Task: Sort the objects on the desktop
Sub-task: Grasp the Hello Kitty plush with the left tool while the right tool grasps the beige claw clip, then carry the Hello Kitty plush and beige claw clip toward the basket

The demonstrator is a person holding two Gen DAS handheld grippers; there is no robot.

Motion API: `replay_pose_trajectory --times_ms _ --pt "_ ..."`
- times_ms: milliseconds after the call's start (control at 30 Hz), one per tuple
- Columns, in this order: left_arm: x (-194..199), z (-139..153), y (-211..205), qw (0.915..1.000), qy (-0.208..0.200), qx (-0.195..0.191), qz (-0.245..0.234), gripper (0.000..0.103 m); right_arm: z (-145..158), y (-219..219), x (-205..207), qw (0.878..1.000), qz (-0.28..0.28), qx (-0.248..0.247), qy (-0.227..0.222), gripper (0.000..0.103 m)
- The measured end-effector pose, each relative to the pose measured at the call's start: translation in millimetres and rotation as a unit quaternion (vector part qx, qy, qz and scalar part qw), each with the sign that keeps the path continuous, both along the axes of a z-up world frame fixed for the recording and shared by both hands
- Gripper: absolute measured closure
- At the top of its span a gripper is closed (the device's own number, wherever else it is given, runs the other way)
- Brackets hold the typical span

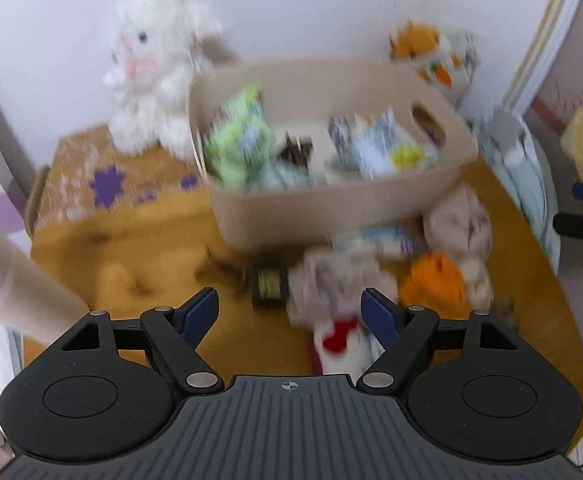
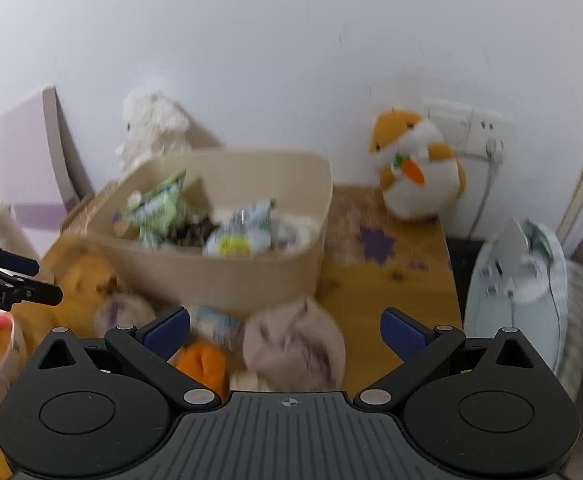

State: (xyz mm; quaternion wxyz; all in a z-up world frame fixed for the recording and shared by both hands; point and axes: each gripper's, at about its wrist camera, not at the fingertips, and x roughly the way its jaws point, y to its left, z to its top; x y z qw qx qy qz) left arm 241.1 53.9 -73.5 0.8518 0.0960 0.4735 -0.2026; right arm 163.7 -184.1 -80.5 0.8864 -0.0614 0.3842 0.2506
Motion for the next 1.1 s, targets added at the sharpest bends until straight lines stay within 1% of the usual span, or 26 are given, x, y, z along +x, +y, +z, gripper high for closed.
replay_pose_trajectory --times_ms 167,333,433,567,667,733,767,800,867,900,933,967,1000,1033,1067,1100 --pt "-20.3 -32.0 -3.0 0.9989 0.042 0.016 -0.013 0.023 -28.0 -10.8 -24.1 0.999 -0.020 -0.003 0.045 0.000" --pt "-27.3 -59.6 -10.5 0.9978 0.058 0.027 -0.012 0.023 -58.8 -10.0 -40.1 0.995 -0.043 -0.013 0.088 0.000" --pt "-23.7 -72.3 -14.8 0.9973 0.062 0.039 -0.002 0.023 -68.9 -6.5 -46.5 0.994 -0.051 -0.014 0.092 0.000" --pt "-14.1 -88.2 -19.5 0.9950 0.084 0.053 -0.002 0.023 -81.2 -0.3 -48.8 0.993 -0.061 -0.025 0.096 0.000" --pt "-10.3 -96.9 -19.3 0.9943 0.094 0.050 0.003 0.023 -88.9 5.3 -47.2 0.992 -0.070 -0.039 0.097 0.000" --pt "-9.6 -101.1 -20.4 0.9942 0.096 0.048 0.006 0.023 -92.5 9.7 -45.8 0.991 -0.077 -0.058 0.098 0.000" --pt "-10.0 -102.3 -21.5 0.9943 0.095 0.046 0.006 0.023 -93.5 10.7 -45.1 0.990 -0.078 -0.060 0.099 0.002" --pt "-10.2 -103.7 -22.8 0.9945 0.094 0.045 0.007 0.023 -94.3 11.3 -44.2 0.990 -0.077 -0.060 0.100 0.004" --pt "-10.8 -105.4 -27.3 0.9951 0.089 0.043 0.004 0.026 -96.3 14.7 -41.6 0.990 -0.073 -0.066 0.104 0.017" --pt "-11.4 -105.4 -29.5 0.9957 0.084 0.039 -0.001 0.029 -97.5 16.7 -40.6 0.989 -0.071 -0.070 0.107 0.020" --pt "-12.0 -105.5 -31.9 0.9962 0.080 0.034 -0.006 0.038 -98.9 18.0 -39.5 0.989 -0.069 -0.071 0.112 0.027" --pt "-12.2 -106.0 -33.9 0.9962 0.081 0.031 -0.011 0.045 -100.6 18.5 -38.5 0.988 -0.068 -0.069 0.118 0.037" --pt "-11.6 -106.9 -35.6 0.9958 0.085 0.029 -0.015 0.047 -101.6 19.4 -38.1 0.988 -0.068 -0.068 0.123 0.041" --pt "-11.3 -107.6 -36.3 0.9955 0.089 0.027 -0.017 0.050 -103.0 19.7 -37.7 0.987 -0.069 -0.066 0.129 0.049" --pt "-11.2 -108.1 -36.9 0.9952 0.092 0.026 -0.018 0.054 -104.1 18.9 -37.8 0.987 -0.068 -0.062 0.134 0.053" --pt "-11.9 -107.9 -37.2 0.9953 0.091 0.023 -0.022 0.056 -105.1 18.8 -38.1 0.987 -0.066 -0.057 0.137 0.055"
